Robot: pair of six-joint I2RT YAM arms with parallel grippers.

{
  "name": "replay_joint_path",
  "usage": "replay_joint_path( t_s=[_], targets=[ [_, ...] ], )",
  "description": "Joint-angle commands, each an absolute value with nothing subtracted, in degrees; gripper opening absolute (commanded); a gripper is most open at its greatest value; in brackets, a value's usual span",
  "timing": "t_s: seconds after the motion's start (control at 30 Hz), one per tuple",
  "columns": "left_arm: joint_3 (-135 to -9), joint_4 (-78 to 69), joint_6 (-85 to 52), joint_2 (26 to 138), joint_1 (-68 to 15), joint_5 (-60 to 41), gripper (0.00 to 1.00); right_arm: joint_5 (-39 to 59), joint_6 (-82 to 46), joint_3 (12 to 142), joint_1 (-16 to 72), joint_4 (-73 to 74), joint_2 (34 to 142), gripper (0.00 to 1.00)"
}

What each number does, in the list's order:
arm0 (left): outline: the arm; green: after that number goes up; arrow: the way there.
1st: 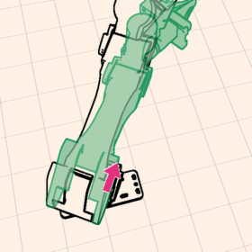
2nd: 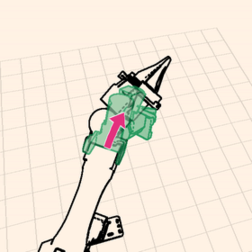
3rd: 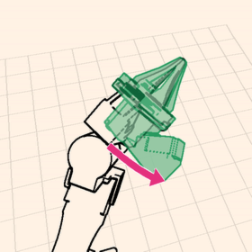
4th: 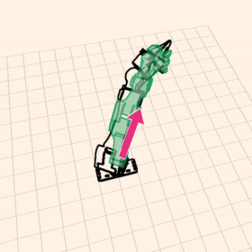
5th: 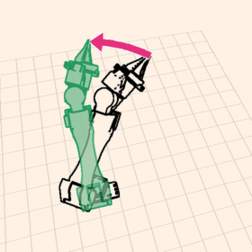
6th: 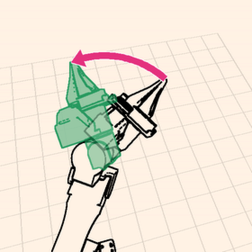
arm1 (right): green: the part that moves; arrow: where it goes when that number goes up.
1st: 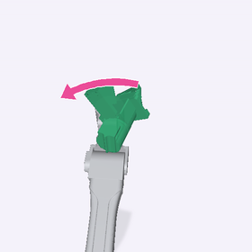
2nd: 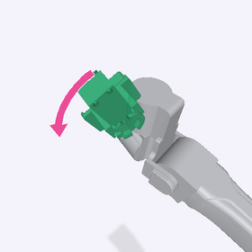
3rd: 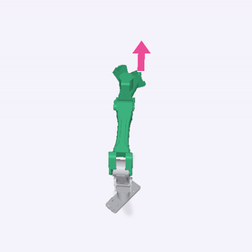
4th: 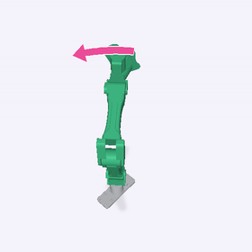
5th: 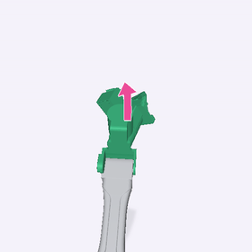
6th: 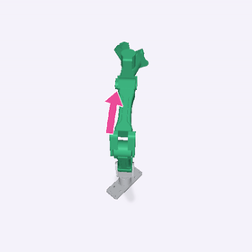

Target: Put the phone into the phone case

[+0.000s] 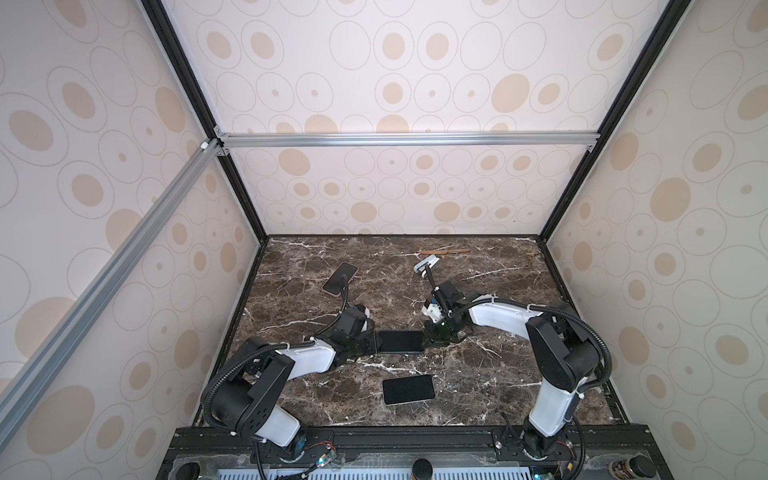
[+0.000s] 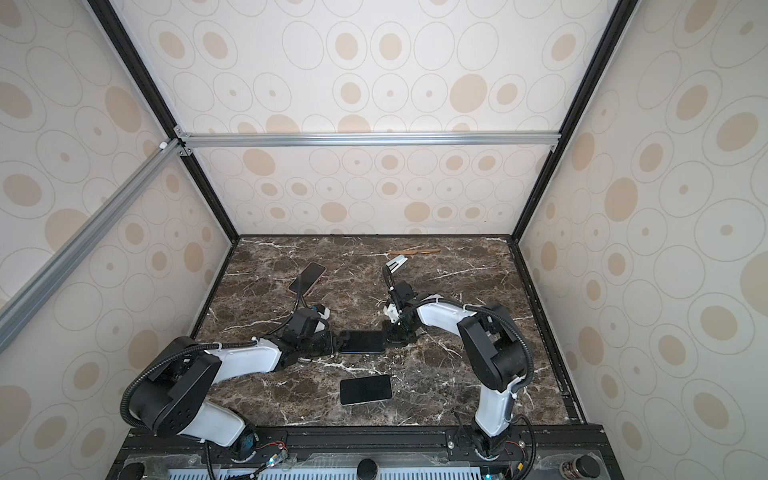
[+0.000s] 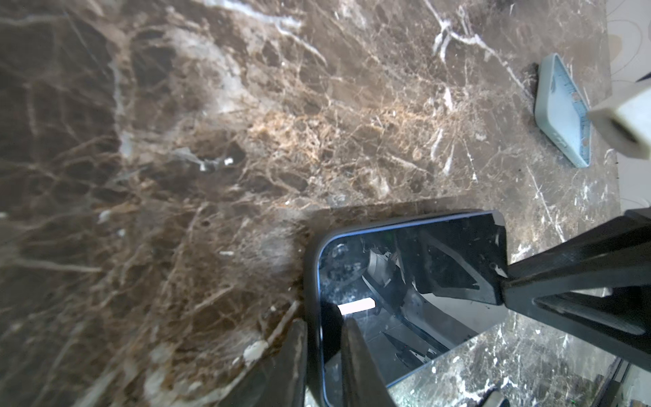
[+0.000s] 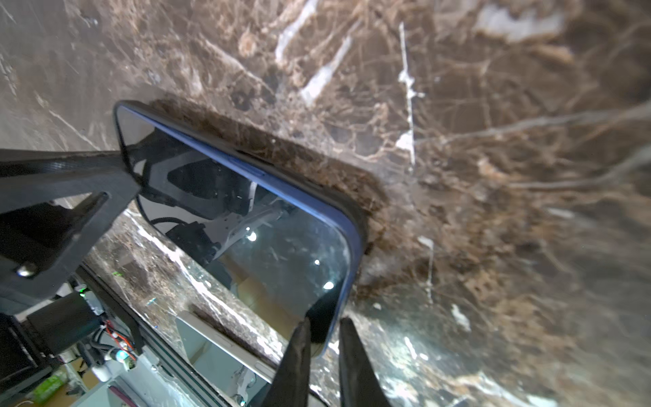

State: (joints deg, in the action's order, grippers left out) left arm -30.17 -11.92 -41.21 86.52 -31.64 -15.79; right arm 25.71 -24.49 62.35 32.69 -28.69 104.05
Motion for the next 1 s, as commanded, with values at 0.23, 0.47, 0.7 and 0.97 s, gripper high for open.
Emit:
replay_joint_path(
  t_s=[0.23, 0.47, 0.7, 0.97],
  targets=[
    [-27.3, -11.6, -42.3, 87.5, -32.0, -16.6, 0.18, 25.4, -25.7, 58.0, 33.4, -26.2, 106.5, 0.14],
    [-25.2, -12.1, -43.5, 87.2, -32.4, -16.4, 0.18, 22.6, -24.4, 55.6, 35.5, -26.3, 109.8, 0.14],
    [-23.9, -13.4, -44.5, 87.3, -32.8, -16.2, 0.18, 17.8, -23.2, 54.9, 36.8, -27.5, 113.4, 0.13],
    [-24.2, -13.3, -44.3, 88.2, -33.1, -16.3, 0.18, 14.7, -22.2, 55.2, 37.8, -28.2, 117.4, 0.13]
  ],
)
